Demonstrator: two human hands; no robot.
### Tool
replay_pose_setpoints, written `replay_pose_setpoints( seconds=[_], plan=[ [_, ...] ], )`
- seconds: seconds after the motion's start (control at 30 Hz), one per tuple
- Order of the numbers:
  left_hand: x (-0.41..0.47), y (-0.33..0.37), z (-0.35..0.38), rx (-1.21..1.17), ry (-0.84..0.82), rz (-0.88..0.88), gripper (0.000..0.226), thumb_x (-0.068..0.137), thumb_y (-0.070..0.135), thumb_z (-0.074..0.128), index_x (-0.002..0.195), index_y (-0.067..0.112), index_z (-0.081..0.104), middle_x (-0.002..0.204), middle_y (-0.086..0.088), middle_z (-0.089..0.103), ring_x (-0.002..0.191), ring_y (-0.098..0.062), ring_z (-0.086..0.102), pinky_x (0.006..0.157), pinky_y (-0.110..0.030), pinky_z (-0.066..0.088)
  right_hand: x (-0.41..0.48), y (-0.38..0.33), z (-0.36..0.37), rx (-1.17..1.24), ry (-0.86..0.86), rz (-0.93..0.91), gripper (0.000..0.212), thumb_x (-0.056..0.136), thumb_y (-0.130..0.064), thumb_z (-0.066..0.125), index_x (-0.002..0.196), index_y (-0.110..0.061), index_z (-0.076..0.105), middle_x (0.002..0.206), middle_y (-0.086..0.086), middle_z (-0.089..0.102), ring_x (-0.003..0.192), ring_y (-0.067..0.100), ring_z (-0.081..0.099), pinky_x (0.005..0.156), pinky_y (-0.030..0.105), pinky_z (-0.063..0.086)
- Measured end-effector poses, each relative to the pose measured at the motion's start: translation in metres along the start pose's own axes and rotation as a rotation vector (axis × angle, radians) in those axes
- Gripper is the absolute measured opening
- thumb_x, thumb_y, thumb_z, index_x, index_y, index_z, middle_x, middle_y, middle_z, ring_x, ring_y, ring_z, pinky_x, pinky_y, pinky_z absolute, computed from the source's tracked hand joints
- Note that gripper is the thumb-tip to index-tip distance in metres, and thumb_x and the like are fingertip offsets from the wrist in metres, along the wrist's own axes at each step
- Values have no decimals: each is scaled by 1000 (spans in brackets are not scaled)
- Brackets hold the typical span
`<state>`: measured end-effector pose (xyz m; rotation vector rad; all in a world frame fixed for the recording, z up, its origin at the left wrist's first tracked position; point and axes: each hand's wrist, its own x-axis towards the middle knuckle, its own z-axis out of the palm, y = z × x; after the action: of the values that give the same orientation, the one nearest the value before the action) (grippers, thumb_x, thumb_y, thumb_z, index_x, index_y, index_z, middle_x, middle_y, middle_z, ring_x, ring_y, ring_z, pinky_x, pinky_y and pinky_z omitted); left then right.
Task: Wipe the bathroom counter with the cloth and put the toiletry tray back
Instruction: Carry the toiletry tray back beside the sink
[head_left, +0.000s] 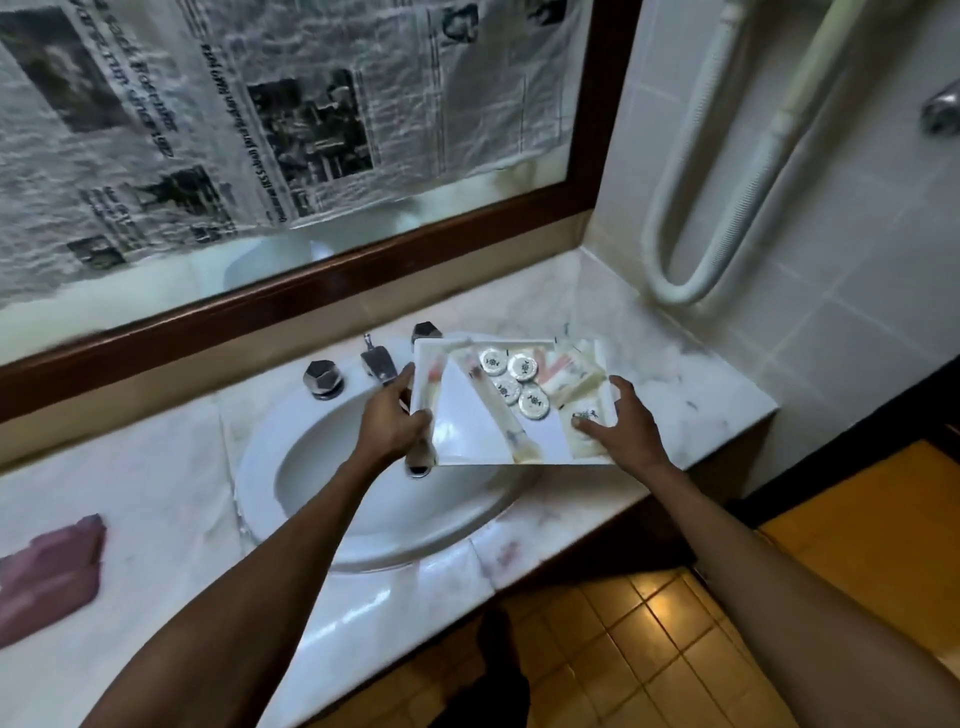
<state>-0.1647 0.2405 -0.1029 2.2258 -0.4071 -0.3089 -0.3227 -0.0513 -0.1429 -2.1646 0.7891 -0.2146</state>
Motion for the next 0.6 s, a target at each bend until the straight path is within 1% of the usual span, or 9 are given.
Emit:
replay_pose_setpoints(
  seconds=[0.07,0.13,0.2,0.27,0.3,0.37,0.5,0.53,0.6],
  plan=[
    [32,13,11,4,-16,-10,77,80,9,65,150,31,45,82,2,65,74,-21,62,70,-33,53,29,2,-10,7,16,18,88,73,-43,83,144,-19,36,133,12,58,123,31,54,98,41,46],
    [63,26,19,-6,-26,-30,71,80,11,64,147,28,50,78,5,63,73,-22,63,76,-39,57,61,3,-19,10,18,14,88,72,-46,83,143,-20,37,135,10,58,123,31,55,99,45,46],
    [90,38,25,11,-23,-23,69,80,13,64,145,29,51,90,1,68,85,-28,67,83,-43,58,91,-3,-29,11,21,12,87,72,-47,83,142,-21,38,136,8,57,124,30,54,100,45,46],
    [116,47,29,22,-15,-23,76,75,18,63,149,29,46,106,-4,70,93,-31,66,86,-40,56,119,-10,-36,26,18,11,85,73,-43,84,142,-20,40,138,7,55,126,28,52,102,42,44],
    [129,49,31,31,-14,-29,82,71,23,61,151,29,44,106,-5,70,94,-31,66,85,-38,56,132,-13,-39,32,21,4,85,74,-41,83,144,-19,39,140,8,54,128,28,50,103,41,43],
    [152,53,35,34,-15,-40,89,66,27,57,153,29,42,98,-5,71,92,-31,67,84,-39,56,157,-17,-44,26,25,-13,87,76,-43,82,147,-17,37,145,8,50,133,27,47,107,40,40],
    [185,58,46,48,-3,-76,88,65,32,57,152,28,43,97,-4,69,91,-31,65,87,-41,55,196,-20,-48,4,16,-20,84,84,-46,72,149,-14,30,148,10,46,136,27,44,106,35,36],
    [193,59,49,54,4,-82,87,65,33,57,151,28,45,97,-4,68,91,-31,65,86,-40,55,205,-21,-49,4,4,-16,87,83,-49,72,150,-14,29,148,11,45,136,27,44,107,36,36],
    [209,57,58,63,5,-101,83,65,35,57,147,28,50,93,-2,69,92,-32,66,84,-40,54,224,-21,-50,4,-43,-12,103,73,-57,77,150,-15,25,149,10,42,137,27,42,110,39,38]
  ],
)
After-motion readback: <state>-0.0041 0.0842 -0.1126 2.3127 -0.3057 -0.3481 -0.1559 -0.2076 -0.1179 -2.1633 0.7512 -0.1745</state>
